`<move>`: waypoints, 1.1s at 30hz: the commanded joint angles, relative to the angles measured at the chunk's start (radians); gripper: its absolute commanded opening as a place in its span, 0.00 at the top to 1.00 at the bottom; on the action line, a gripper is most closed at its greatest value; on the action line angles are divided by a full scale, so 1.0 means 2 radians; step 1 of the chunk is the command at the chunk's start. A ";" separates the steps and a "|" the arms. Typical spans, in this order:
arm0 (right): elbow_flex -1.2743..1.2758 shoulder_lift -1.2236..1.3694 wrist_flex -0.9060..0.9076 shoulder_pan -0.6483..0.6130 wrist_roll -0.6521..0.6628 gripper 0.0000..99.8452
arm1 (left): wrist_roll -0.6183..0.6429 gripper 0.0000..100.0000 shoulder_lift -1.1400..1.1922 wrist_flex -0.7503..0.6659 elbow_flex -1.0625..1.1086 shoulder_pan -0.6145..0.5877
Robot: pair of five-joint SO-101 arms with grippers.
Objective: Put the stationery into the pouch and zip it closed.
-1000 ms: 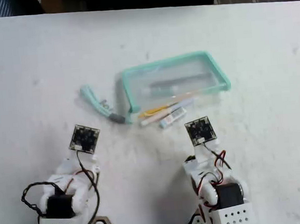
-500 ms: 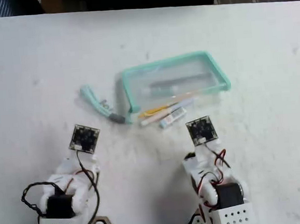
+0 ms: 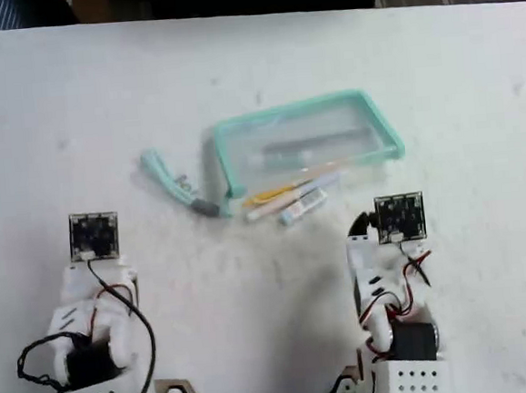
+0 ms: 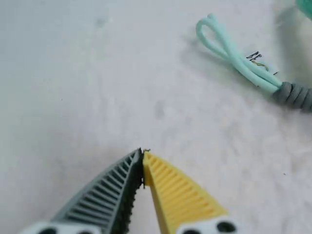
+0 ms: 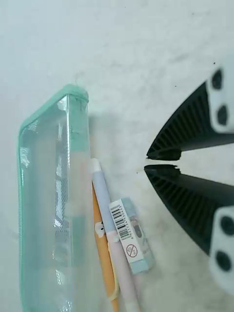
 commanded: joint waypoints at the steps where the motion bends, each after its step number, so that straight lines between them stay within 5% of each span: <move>1: 0.005 -0.003 0.012 0.004 0.082 0.98 | -0.005 0.98 -0.004 -0.001 -0.007 -0.007; 6: 0.005 -0.003 0.040 0.001 0.183 0.98 | -0.008 0.98 -0.004 0.054 -0.040 -0.004; 12: -0.007 -0.003 0.037 0.000 0.192 0.98 | -0.159 0.98 -0.004 0.038 -0.040 0.007; 18: -0.128 -0.003 0.049 -0.024 0.192 0.98 | -0.139 0.98 -0.004 0.044 -0.039 0.003; 26: -0.245 0.000 0.090 -0.239 0.239 0.98 | -0.135 0.98 -0.004 0.049 -0.039 0.003; 33: -0.338 0.171 0.048 -0.277 0.238 0.98 | -0.067 0.98 -0.005 0.009 -0.043 -0.095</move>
